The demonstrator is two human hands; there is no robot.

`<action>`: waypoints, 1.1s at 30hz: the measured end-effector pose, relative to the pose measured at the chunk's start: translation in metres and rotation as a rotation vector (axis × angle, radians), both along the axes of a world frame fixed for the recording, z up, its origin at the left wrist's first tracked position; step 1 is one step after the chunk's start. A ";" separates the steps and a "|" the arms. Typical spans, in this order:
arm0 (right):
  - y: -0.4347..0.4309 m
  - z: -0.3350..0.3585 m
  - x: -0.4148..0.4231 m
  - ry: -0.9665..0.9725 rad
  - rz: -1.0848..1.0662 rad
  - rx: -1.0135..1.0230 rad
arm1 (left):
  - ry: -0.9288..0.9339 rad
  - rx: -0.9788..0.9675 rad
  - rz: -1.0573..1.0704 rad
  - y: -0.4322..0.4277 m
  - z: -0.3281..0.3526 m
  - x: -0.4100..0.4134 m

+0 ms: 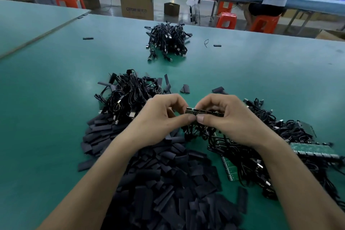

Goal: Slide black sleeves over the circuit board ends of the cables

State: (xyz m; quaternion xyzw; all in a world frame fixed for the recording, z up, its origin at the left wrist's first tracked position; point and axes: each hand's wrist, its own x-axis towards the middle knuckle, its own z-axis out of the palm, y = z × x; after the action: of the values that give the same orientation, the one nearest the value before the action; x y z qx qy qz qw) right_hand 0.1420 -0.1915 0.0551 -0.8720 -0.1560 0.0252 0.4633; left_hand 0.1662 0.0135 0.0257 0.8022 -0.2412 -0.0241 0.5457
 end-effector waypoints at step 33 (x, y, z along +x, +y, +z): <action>-0.010 -0.008 0.024 0.150 0.122 0.107 | 0.167 -0.315 -0.044 0.007 0.002 0.004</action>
State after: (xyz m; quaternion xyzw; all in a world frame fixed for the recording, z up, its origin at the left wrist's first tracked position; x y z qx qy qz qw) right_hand 0.1657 -0.2011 0.0471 -0.8306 -0.1749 0.1103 0.5170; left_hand 0.1703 0.0204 0.0277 0.6965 -0.2133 -0.0647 0.6820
